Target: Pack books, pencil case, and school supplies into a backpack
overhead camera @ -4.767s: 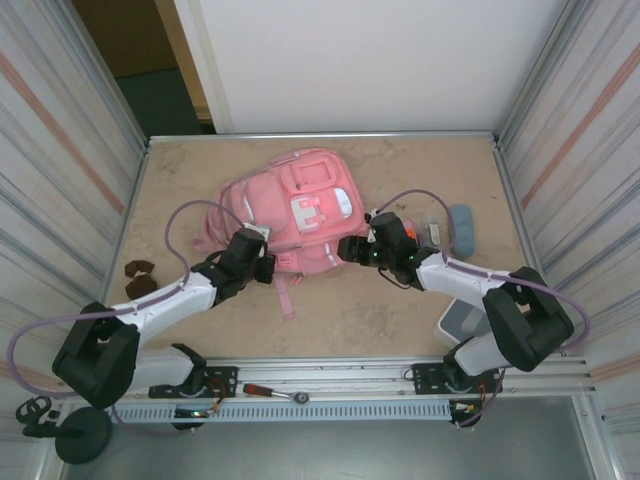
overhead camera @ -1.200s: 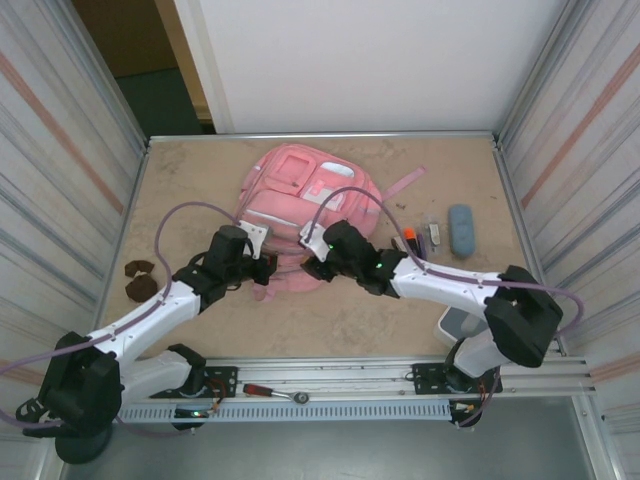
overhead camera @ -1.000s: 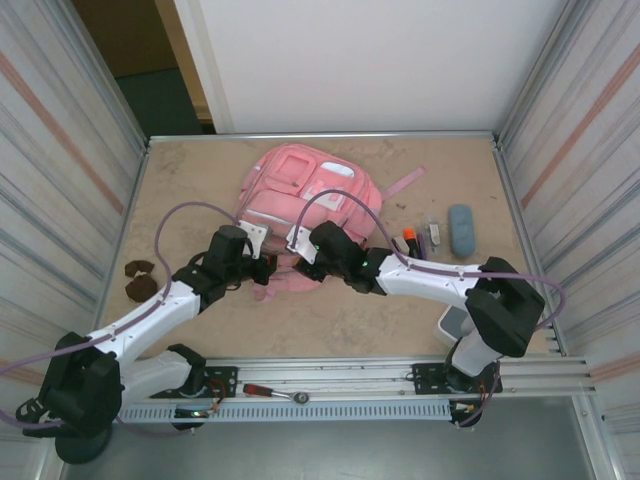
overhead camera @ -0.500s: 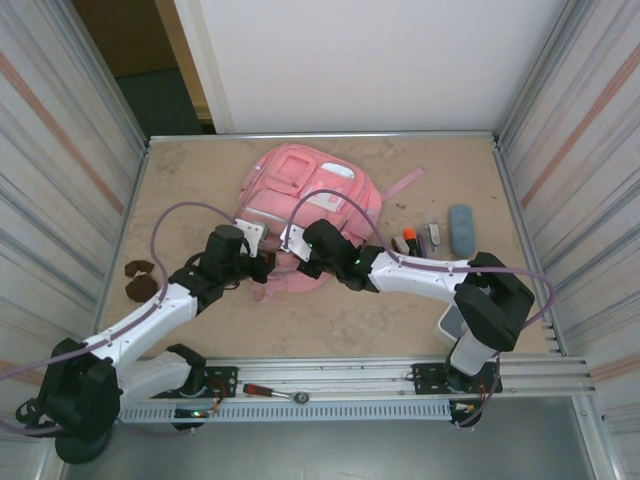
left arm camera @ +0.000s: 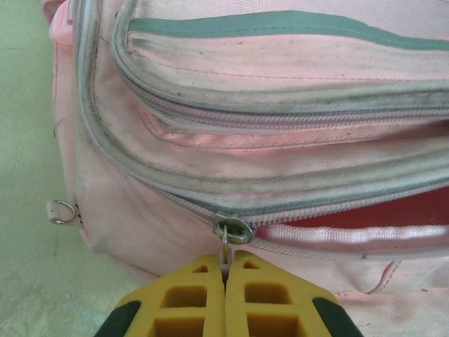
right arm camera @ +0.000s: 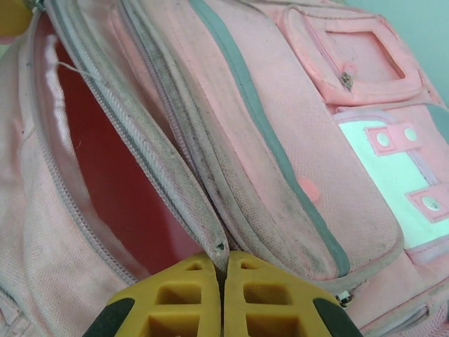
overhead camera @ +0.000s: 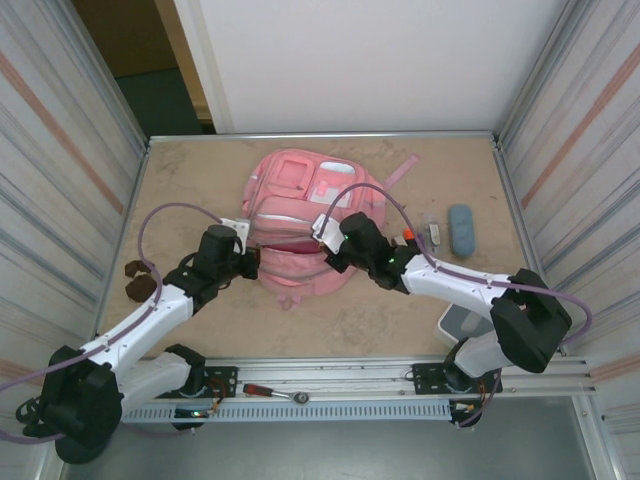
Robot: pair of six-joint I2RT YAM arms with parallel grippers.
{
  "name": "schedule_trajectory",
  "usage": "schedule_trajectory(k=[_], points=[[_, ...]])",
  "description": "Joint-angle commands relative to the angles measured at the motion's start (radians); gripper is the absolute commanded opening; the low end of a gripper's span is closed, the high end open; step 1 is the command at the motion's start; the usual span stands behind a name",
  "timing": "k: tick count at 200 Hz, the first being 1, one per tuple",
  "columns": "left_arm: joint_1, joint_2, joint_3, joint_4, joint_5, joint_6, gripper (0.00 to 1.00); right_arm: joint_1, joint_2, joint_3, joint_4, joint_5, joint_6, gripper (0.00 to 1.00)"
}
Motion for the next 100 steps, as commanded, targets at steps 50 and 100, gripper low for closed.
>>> schedule_trajectory(k=[50, 100], points=[[-0.108, -0.067, -0.011, -0.007, 0.068, -0.065, 0.0, -0.112, 0.02, 0.073, -0.143, 0.112, 0.05, 0.22], [-0.145, -0.088, -0.011, 0.049, 0.183, -0.087, 0.0, -0.063, -0.07, 0.072, -0.26, 0.052, 0.1, 0.43]])
